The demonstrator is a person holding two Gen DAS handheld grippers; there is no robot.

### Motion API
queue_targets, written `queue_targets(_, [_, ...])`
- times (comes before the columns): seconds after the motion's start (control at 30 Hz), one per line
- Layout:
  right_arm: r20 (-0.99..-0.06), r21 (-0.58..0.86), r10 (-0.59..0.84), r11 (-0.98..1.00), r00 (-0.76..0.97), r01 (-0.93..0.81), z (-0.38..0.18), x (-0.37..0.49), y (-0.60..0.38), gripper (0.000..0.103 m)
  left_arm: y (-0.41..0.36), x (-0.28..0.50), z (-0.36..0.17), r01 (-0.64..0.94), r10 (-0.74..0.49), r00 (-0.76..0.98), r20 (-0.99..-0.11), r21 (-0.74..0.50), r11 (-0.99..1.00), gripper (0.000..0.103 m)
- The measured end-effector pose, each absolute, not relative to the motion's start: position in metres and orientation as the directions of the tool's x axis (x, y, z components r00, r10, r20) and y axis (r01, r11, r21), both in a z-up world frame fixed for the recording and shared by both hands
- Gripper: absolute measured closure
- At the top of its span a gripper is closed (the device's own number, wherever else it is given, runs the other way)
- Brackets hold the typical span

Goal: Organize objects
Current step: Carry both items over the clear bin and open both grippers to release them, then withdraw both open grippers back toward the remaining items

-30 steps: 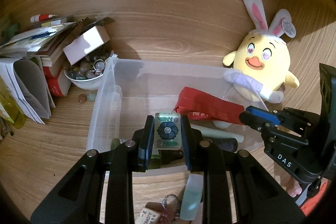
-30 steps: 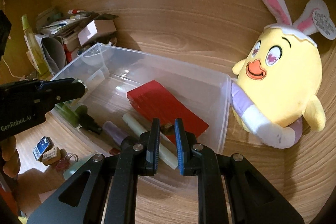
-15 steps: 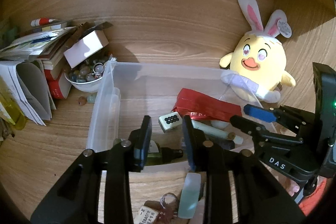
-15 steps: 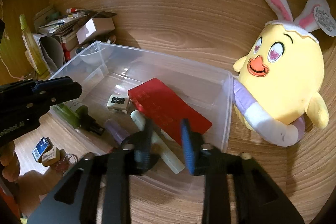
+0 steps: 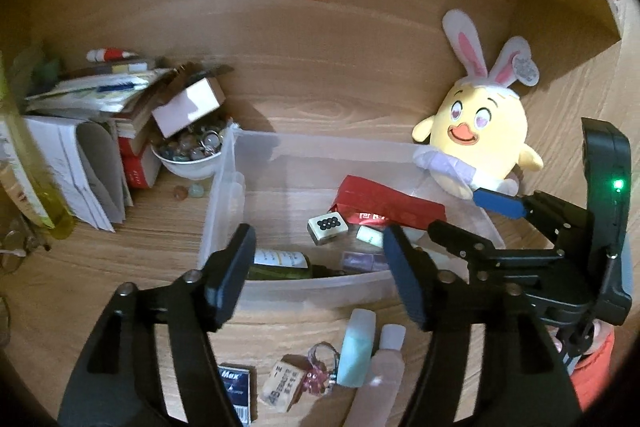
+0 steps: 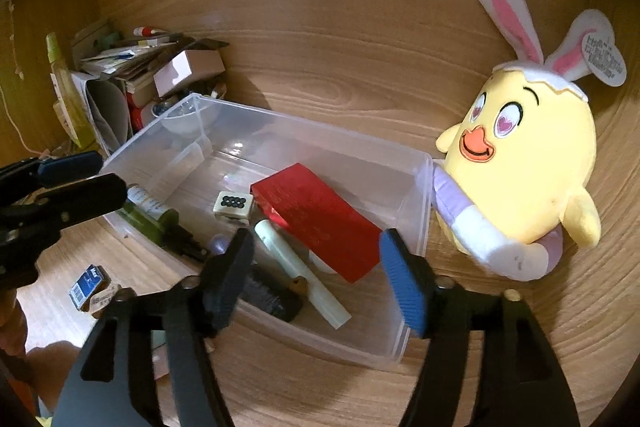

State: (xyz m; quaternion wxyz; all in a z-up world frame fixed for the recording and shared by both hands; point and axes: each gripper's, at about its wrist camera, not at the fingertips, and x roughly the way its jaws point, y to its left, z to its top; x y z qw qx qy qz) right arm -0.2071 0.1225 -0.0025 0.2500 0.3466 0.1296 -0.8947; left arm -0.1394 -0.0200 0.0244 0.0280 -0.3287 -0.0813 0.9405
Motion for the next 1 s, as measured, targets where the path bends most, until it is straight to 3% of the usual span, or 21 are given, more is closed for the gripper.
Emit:
queue_targets(0.13, [-0.662, -0.065, -0.37, -0.838, -0.651, 0.542, 0.008, -0.197, 0.123, 0.028, -0.021, -0.125, 0.032, 0.006, 0.083, -0.797, -0.598, -0.146, -0.989, 0.026])
queue_targets(0.2, [-0.655, -0.059, -0.383, -0.834, -0.651, 0.549, 0.012, -0.191, 0.124, 0.02, -0.024, -0.118, 0.034, 0.009, 0.078, -0.8, -0.594, -0.143, -0.99, 0.019])
queue_targets(0.3, [-0.642, -0.054, -0.404, -0.824, -0.652, 0.564, 0.018, -0.179, 0.123, 0.02, -0.029, -0.105, 0.036, 0.037, 0.058, -0.813, -0.579, -0.151, -0.988, 0.008])
queue_targets(0.63, [-0.604, -0.088, -0.419, -0.81, -0.678, 0.58, 0.023, -0.141, 0.117, 0.02, -0.044, -0.072, 0.028, 0.067, 0.019, -0.812, -0.584, -0.124, -0.99, 0.008])
queue_targets(1.0, [-0.669, 0.012, -0.448, -0.804, -0.593, 0.594, -0.001, -0.127, 0.117, 0.02, -0.065, -0.057, -0.008, 0.089, 0.005, -0.756, -0.655, -0.11, -0.99, 0.007])
